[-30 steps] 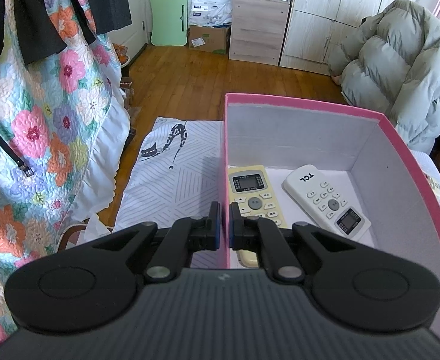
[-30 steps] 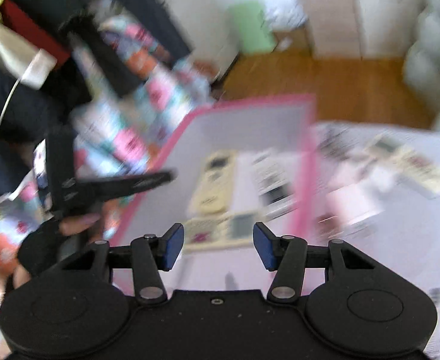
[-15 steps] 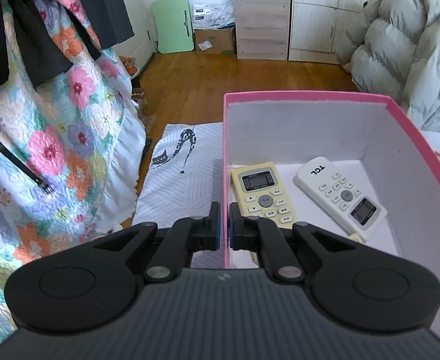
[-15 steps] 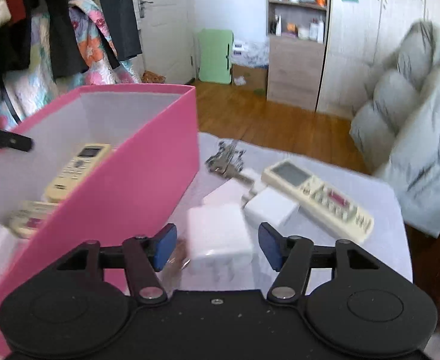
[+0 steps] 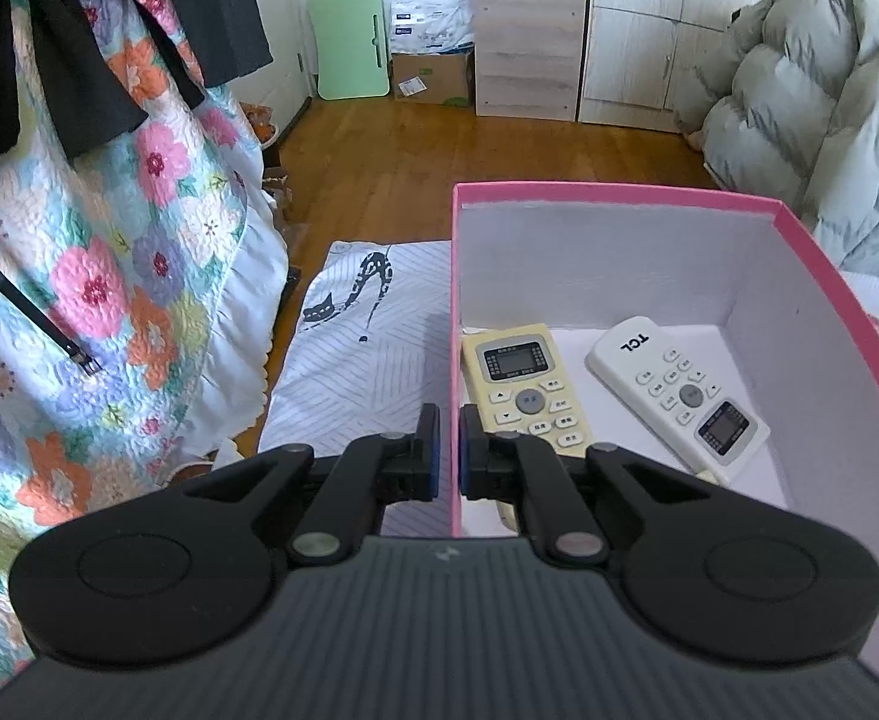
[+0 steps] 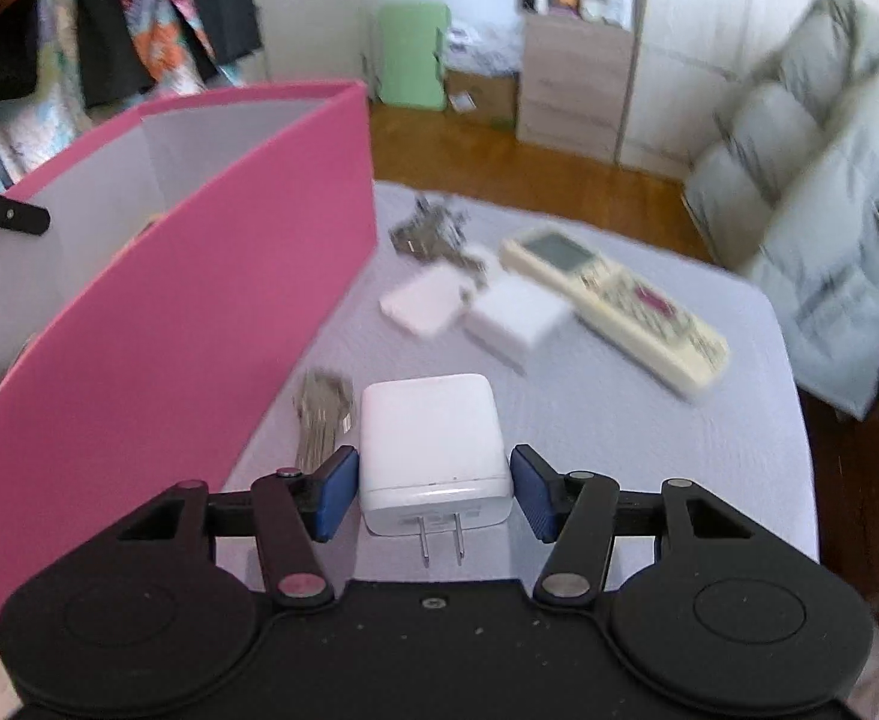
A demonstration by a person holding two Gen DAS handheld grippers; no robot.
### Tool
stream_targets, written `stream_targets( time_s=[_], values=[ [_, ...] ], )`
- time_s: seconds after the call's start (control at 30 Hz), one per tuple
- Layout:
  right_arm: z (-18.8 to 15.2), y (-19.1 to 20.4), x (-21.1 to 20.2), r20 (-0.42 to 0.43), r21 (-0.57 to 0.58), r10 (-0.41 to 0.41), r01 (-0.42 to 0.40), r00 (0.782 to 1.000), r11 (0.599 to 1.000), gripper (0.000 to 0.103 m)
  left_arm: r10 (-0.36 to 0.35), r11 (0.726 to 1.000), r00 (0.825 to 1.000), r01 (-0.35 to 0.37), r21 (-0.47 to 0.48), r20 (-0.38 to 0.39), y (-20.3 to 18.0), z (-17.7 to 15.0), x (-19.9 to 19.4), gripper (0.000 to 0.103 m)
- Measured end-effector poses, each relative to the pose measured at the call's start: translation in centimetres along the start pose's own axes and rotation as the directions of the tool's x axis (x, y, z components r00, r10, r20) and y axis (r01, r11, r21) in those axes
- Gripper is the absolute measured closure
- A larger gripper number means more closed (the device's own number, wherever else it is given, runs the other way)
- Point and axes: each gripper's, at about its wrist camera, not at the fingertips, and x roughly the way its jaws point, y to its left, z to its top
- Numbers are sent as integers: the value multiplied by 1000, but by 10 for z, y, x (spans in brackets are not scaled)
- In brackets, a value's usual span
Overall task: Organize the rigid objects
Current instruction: 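Lift the small white charger and carry it over the pink box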
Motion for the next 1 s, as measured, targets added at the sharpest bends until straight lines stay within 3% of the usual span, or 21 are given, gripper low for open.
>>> stream_targets(
  time_s=[0.3,0.53,0.63,0.77,1.0],
  values=[
    [-1,4,1,-38,-55,-4,2,999,998,41,-9,1000,1000,9,-6,-5,4,1,0,98],
    [-6,-7,10,-8,40,10,-10,1000,999,43,12,1000,1000,-12,26,-10,0,2,2,98],
    [-7,-13,-8,45,102,32,-36,998,994,43,5,1000,1000,-5,22,-9,0,2,2,98],
    [-1,-6,-41,138,98,23,-37,990,994,43,-13,1000,1000,13,-1,-10,2,1,1,98],
    [19,21,-100,298,43,82,-99,951,994,43,-25,999,1000,24,-29,-9,7,0,1,98]
  ],
)
